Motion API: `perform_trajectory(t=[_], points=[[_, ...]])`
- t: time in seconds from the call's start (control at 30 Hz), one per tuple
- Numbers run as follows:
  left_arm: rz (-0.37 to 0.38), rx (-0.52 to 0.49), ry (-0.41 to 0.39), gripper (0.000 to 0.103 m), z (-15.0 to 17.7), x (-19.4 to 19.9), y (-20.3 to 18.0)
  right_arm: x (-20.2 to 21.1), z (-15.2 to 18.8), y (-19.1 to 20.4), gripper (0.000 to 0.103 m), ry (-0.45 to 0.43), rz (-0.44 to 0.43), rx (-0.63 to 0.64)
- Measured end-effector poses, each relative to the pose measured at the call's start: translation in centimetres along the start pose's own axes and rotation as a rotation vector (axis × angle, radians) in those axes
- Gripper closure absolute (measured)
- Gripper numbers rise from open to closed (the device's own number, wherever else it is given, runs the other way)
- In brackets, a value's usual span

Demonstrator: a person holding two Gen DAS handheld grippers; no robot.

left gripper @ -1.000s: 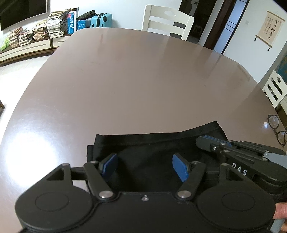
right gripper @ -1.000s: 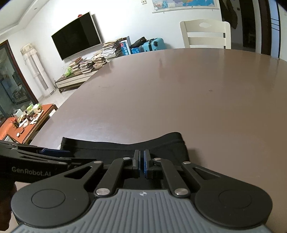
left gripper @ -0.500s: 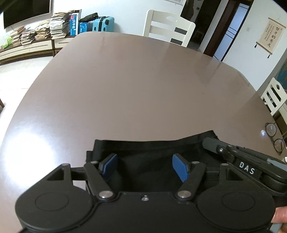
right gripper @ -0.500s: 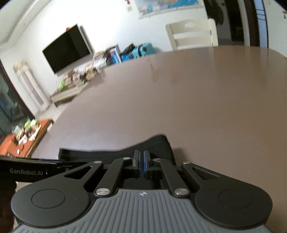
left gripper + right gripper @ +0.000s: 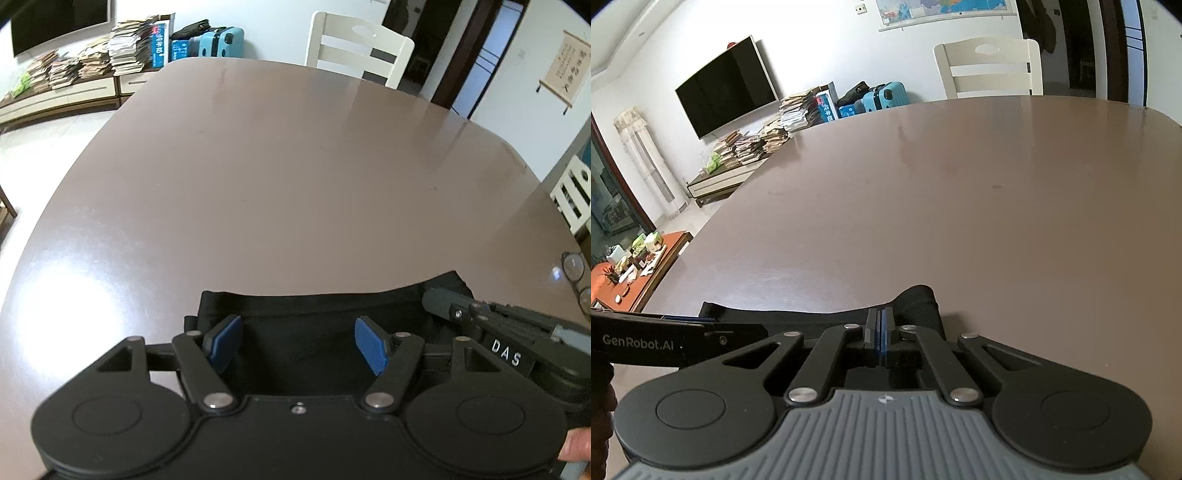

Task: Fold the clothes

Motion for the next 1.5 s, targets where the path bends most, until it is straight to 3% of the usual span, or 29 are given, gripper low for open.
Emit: perform_trajectory(t=[0.13, 0.27, 0.4, 0.53, 0.67, 0.9, 1.17, 1.27, 1.5], points=[[-0.036, -0.025, -0.013, 0.028, 0.4, 1.8, -0.8, 1.1, -0.3, 0.1, 0.091, 0.024, -0.013, -0.041], [-0.077, -0.069, -0.026, 0.023, 2.3, 4.5, -1.6, 3.6, -0.2, 0.9, 0.063, 0.027, 0.023, -0.011], [-0.083, -0.029, 0.033, 0.021, 5.5, 6.9, -1.3, 8.2, 1.8, 2.9, 0.058, 0.08, 0.006, 0.046], [-0.078, 0.011, 0.098, 0.018, 8.5, 8.2, -0.9, 11.6, 4.6, 3.6, 0.025, 0.165, 0.034, 0.07], [-0.083, 0.017, 0.148, 0.017, 12.1, 9.8, -0.9, 15.5, 7.9, 4.5, 0.025, 0.233, 0.036, 0.046], [-0.056, 0.018, 0.185, 0.01, 15.7, 12.1, -1.8, 18.6, 9.4, 5.3, 0.02, 0.26, 0.053, 0.011], [-0.067, 0.001, 0.233, 0.001, 17.8, 13.8, -2.1, 20.8, 10.0, 7.4, 0.011, 0.267, 0.067, 0.065], [-0.079, 0.012, 0.244, 0.001, 18.1, 14.3, -1.8, 21.4, 10.4, 7.6, 0.005, 0.277, 0.073, 0.078], [-0.076, 0.034, 0.259, 0.001, 18.4, 15.4, -1.6, 22.3, 11.3, 8.7, 0.003, 0.333, 0.071, 0.132]])
Point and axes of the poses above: each gripper's, at about its wrist camera, not at the fingertips, and x roughly against the way its jaws point, y to its left, z to its underside, the point moved 5 cm from there along -x, roughly the way its jaws point, and after that the axes turned 9 degrees about x, right-handed, at the moved point
